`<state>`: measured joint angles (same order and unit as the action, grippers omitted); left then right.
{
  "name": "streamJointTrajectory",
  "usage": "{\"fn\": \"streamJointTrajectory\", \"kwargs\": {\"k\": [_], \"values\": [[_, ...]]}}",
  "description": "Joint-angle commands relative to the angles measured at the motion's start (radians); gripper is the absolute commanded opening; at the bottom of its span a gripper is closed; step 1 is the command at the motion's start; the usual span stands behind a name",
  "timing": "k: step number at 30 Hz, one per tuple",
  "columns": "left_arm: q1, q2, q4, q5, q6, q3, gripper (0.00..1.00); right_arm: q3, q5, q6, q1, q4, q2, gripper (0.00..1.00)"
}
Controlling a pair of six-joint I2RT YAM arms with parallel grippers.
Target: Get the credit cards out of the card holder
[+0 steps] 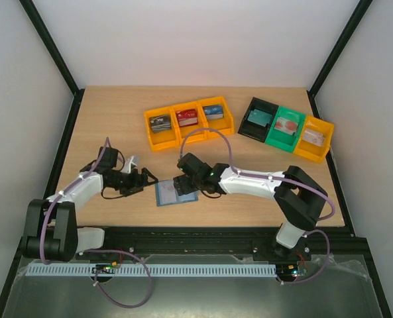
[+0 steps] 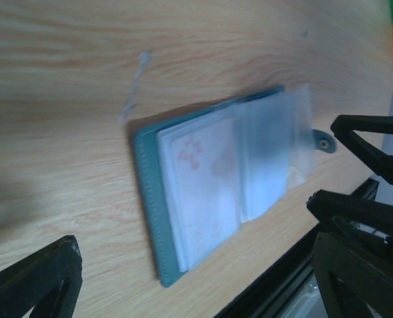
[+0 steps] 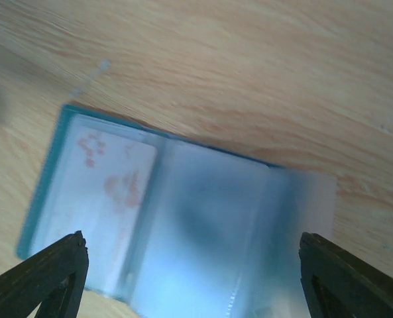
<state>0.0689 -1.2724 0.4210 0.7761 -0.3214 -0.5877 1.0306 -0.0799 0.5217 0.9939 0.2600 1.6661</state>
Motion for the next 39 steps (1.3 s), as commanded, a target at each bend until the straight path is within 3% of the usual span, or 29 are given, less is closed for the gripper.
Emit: {"fn": "streamJointTrajectory", "kwargs": {"k": [1, 10, 13, 18, 24, 32, 39], "values": [[0.004, 0.006, -0.118, -0.029, -0.114, 0.064, 0.96, -0.024, 0.059, 0.069, 0.008, 0.056, 0.049, 0.84], [0.119, -0.115, -0.292, 0.001, -0.159, 0.092, 0.94, -0.045, 0.089, 0.109, 0.009, -0.009, 0.157, 0.82], [0.134, -0.134, -0.337, 0.002, -0.187, 0.088, 0.93, -0.044, -0.016, 0.105, 0.009, -0.06, 0.17, 0.8], [0.141, -0.173, -0.392, 0.047, -0.236, 0.063, 0.82, -0.006, -0.16, 0.085, -0.003, -0.137, 0.178, 0.76], [0.144, -0.178, -0.424, 0.075, -0.253, 0.066, 0.55, -0.072, -0.275, 0.178, -0.112, -0.264, 0.162, 0.66], [0.191, -0.21, -0.485, 0.087, -0.273, 0.059, 0.4, -0.079, -0.359, 0.176, -0.129, -0.32, 0.19, 0.63], [0.197, -0.18, -0.503, 0.087, -0.229, 0.062, 0.03, -0.12, -0.355, 0.176, -0.131, -0.343, 0.138, 0.63]]}}
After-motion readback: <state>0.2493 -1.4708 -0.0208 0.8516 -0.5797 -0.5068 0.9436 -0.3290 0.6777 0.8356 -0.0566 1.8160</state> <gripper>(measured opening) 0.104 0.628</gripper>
